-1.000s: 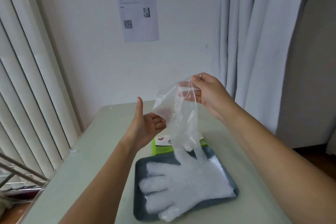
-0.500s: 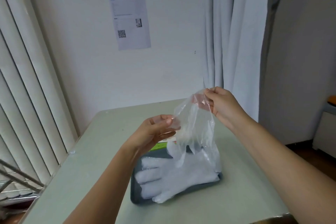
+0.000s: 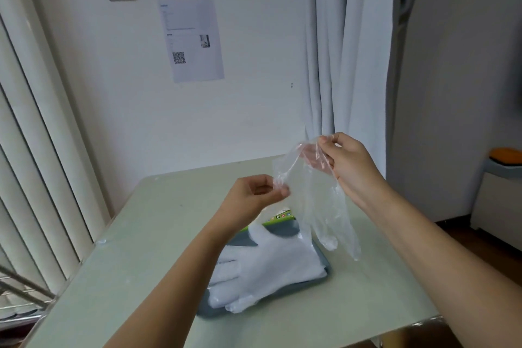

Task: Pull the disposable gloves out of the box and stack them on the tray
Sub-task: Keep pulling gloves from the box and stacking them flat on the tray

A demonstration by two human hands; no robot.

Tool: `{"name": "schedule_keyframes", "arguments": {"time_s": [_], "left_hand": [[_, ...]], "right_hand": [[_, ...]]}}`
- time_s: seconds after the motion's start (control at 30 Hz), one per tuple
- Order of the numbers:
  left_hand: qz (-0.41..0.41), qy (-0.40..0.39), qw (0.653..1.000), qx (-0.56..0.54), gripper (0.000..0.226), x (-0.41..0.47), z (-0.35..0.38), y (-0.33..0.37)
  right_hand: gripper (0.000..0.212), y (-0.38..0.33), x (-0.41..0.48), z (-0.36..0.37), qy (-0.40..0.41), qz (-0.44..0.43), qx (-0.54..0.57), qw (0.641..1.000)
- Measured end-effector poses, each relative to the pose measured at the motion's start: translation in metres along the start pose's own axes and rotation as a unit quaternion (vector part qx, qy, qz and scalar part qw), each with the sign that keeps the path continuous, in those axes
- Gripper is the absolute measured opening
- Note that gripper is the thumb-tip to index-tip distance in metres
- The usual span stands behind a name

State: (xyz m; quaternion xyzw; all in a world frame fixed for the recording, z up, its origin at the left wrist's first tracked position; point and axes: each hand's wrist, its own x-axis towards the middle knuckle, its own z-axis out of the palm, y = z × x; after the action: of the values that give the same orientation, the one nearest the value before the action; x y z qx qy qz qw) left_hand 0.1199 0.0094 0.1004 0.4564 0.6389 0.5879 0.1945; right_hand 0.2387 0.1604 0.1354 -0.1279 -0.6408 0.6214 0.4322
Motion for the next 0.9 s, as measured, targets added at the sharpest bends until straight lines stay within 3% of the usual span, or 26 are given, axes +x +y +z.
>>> {"name": "schedule_keyframes", "arguments": {"time_s": [0.07, 0.17, 0.23, 0.33, 0.47, 0.7, 0.9], "left_hand": [[0.009, 0.024, 0.999, -0.026, 0.006, 0.002, -0.003, 0.002], [-0.007, -0.004, 0.998, -0.055, 0.005, 0.004, -0.013, 0.01], [-0.015, -0.048, 0.999, -0.016, 0.004, 0.005, -0.023, 0.017], [-0.026, -0.113, 0.992, 0.051, 0.004, 0.005, -0.037, 0.032], [-0.062, -0.175, 0.977, 0.104, 0.01, 0.005, -0.052, 0.046], [-0.105, -0.196, 0.962, 0.159, 0.004, 0.007, -0.074, 0.044], [-0.116, -0.202, 0.962, 0.144, 0.006, 0.013, -0.073, 0.027]], "right_hand": [[0.025, 0.002, 0.0, -0.007, -0.018, 0.014, -0.021, 1.0], [0.025, -0.005, -0.004, -0.017, -0.134, 0.116, 0.061, 0.982], [0.043, -0.01, -0.004, -0.025, -0.209, 0.169, 0.0, 0.963], [0.067, -0.01, 0.0, -0.032, -0.313, 0.175, -0.071, 0.931], [0.087, -0.011, 0.011, -0.026, -0.376, 0.16, -0.089, 0.908], [0.08, -0.023, 0.027, -0.015, -0.41, 0.184, -0.128, 0.884], [0.028, -0.008, 0.009, 0.018, -0.349, 0.146, -0.229, 0.897]]}}
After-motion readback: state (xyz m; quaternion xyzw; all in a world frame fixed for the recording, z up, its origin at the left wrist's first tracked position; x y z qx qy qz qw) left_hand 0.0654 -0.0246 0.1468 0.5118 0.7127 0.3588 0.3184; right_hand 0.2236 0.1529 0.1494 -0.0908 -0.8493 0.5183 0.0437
